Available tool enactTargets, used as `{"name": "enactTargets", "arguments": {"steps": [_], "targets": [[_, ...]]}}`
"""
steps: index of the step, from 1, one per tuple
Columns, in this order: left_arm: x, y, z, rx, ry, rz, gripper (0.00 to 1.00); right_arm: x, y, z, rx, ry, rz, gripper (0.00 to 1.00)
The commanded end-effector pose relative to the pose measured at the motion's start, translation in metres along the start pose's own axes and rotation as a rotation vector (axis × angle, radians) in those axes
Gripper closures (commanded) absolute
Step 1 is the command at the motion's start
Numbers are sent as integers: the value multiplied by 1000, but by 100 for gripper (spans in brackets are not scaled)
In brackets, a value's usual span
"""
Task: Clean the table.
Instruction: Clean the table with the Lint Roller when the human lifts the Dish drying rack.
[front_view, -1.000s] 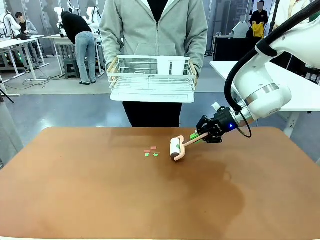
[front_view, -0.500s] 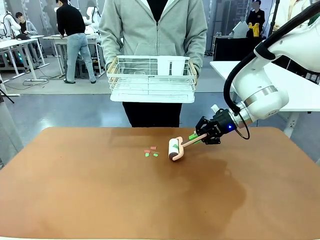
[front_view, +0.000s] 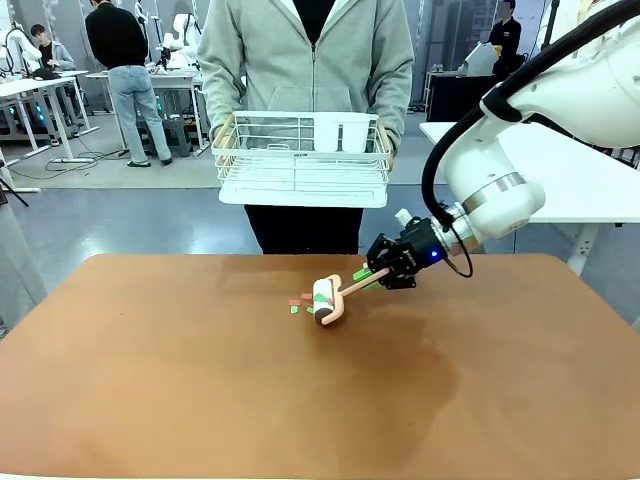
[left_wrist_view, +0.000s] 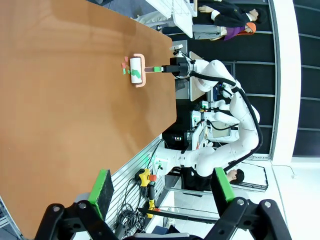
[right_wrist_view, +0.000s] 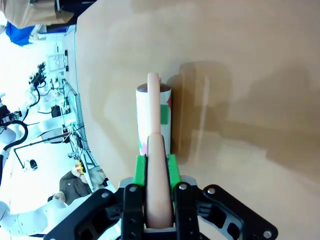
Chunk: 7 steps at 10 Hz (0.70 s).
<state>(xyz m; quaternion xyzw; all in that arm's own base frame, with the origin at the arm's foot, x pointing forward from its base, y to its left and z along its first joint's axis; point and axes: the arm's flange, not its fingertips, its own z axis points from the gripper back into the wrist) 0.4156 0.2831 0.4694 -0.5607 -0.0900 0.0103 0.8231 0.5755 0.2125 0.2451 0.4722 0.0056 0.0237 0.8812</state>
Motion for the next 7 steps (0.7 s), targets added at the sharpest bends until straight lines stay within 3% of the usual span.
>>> {"name": "enactTargets", "arguments": {"steps": [1, 5, 7], "targets": [[-3, -1, 2, -6, 2, -1, 0, 11, 1, -33, 13, 37, -50, 79], [-3, -1, 2, -6, 2, -1, 0, 14, 49, -94, 72, 50, -58, 79], [-3, -1, 2, -6, 2, -1, 0, 4, 77, -104, 75, 21, -60, 79]]}}
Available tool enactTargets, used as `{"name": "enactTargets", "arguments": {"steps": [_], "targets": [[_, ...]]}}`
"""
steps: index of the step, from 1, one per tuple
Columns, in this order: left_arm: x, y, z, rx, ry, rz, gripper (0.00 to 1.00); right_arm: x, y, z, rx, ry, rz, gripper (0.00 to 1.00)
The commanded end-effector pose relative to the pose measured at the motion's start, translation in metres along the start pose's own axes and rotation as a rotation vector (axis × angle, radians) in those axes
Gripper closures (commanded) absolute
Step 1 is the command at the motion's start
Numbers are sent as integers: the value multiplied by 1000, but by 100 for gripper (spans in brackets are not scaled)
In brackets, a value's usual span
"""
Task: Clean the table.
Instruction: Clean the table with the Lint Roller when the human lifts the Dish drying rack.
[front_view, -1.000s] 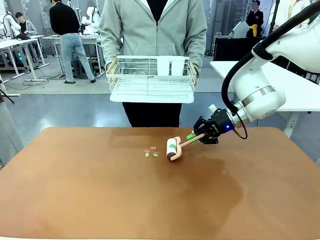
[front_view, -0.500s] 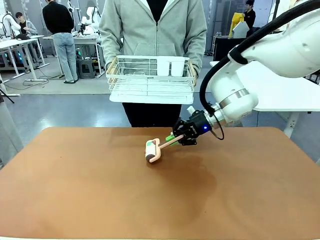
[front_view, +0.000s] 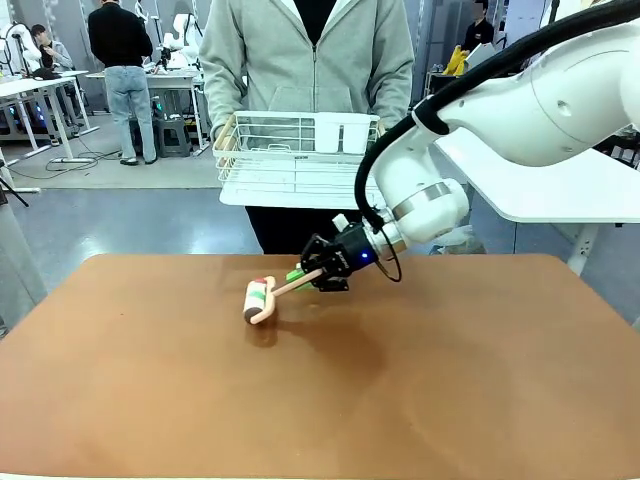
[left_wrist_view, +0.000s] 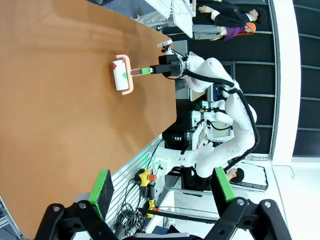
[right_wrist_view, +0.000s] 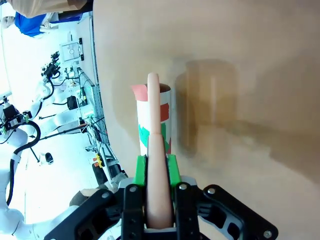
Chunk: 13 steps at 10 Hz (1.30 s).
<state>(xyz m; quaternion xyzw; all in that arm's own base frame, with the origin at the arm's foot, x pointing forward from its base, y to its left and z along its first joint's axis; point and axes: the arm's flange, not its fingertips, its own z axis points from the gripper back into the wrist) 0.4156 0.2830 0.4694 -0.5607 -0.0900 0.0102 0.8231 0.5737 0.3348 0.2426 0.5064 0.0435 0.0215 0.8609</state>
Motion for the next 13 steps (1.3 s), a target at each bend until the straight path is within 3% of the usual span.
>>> {"name": "enactTargets", "arguments": {"steps": [1, 5, 11, 13], "targets": [[-3, -1, 3, -6, 2, -1, 0, -8, 24, 0, -15, -64, -8, 79], [-3, -1, 3, -6, 2, -1, 0, -34, 44, 20, -4, -100, 30, 79], [-3, -1, 3, -6, 2, -1, 0, -39, 49, 33, -1, -104, 55, 79], [-3, -1, 3, -6, 2, -1, 0, -45, 49, 65, -34, -79, 54, 79]]}}
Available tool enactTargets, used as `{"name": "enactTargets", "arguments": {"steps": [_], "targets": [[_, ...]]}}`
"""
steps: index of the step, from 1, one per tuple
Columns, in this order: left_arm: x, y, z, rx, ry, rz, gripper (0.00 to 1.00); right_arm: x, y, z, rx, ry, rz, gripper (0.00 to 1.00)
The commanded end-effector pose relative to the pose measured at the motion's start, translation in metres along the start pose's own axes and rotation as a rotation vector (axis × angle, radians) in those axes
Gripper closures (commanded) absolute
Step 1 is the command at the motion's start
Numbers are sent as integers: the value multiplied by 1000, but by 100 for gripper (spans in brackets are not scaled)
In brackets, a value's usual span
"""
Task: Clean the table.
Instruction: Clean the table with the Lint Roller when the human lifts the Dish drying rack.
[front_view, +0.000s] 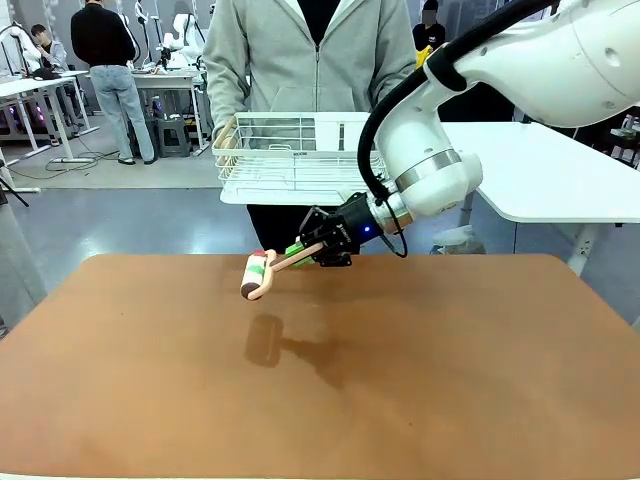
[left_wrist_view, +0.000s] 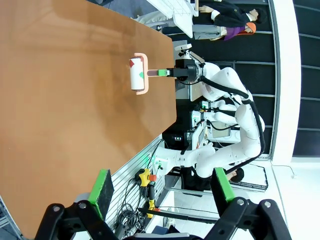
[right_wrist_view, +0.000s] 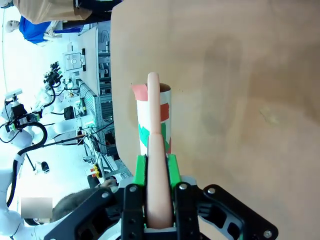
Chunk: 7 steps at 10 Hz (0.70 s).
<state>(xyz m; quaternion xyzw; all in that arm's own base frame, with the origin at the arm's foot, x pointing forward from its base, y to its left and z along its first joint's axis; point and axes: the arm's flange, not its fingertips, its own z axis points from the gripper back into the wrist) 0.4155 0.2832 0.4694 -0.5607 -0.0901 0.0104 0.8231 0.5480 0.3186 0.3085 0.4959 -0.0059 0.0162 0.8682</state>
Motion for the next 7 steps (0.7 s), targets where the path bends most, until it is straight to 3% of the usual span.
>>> {"name": "enactTargets", "arguments": {"steps": [1, 2, 3, 7], "targets": [[-3, -1, 2, -6, 2, -1, 0, -20, 1, 64, -55, 9, 13, 79], [-3, -1, 2, -6, 2, -1, 0, -33, 2, 105, -174, -23, 35, 79], [-3, -1, 2, -6, 2, -1, 0, -48, 1, 145, -252, 10, 43, 79], [-3, -1, 2, -6, 2, -1, 0, -105, 48, 275, -598, -92, -44, 79]]}}
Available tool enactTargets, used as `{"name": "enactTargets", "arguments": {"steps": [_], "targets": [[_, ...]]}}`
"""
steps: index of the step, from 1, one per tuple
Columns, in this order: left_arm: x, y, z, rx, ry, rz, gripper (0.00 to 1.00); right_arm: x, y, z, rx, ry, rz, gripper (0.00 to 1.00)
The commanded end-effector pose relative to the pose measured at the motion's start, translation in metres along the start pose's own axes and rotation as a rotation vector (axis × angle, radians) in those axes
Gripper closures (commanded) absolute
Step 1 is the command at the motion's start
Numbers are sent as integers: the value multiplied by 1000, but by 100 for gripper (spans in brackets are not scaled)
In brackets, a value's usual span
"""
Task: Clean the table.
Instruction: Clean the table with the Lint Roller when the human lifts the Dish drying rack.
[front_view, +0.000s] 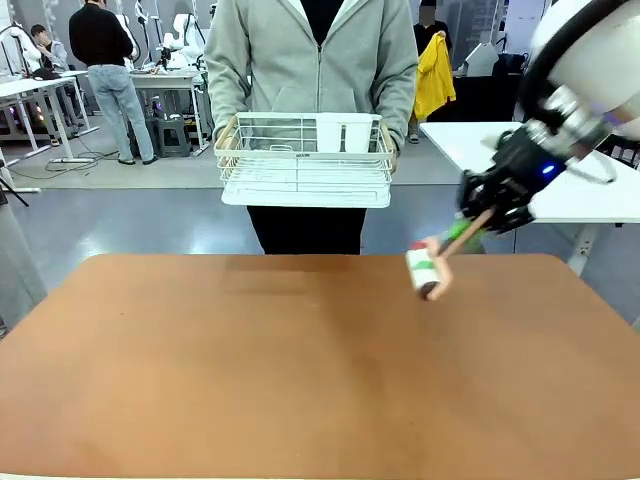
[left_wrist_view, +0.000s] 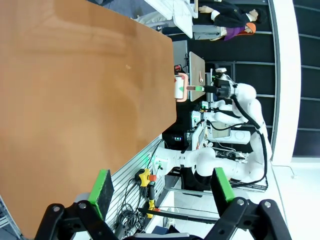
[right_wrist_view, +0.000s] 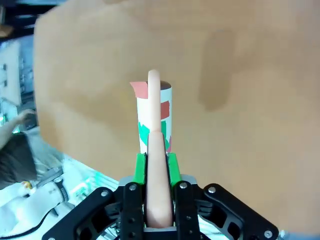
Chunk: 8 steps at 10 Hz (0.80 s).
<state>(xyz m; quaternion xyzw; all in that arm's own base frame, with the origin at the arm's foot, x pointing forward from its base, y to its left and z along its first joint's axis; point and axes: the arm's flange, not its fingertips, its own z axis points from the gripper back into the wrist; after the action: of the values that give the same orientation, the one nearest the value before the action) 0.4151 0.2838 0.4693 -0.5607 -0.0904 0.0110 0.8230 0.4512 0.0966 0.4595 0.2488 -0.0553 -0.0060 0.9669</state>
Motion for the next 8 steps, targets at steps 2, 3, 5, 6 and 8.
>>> {"name": "enactTargets", "arguments": {"steps": [2, 3, 5, 6, 8], "targets": [[-2, -2, 2, -6, 3, -2, 0, -19, 19, 47, -246, -7, -111, 79], [-2, -2, 2, -6, 3, -2, 0, -23, 12, 54, -337, -13, -122, 79], [-2, -2, 2, -6, 3, -2, 0, -22, -6, 61, -292, -14, -126, 79], [-2, -2, 2, -6, 3, -2, 0, -20, -2, 56, -274, -21, -111, 79], [-2, -2, 2, -6, 3, -2, 0, -25, -4, 62, -312, -32, -111, 79]]}}
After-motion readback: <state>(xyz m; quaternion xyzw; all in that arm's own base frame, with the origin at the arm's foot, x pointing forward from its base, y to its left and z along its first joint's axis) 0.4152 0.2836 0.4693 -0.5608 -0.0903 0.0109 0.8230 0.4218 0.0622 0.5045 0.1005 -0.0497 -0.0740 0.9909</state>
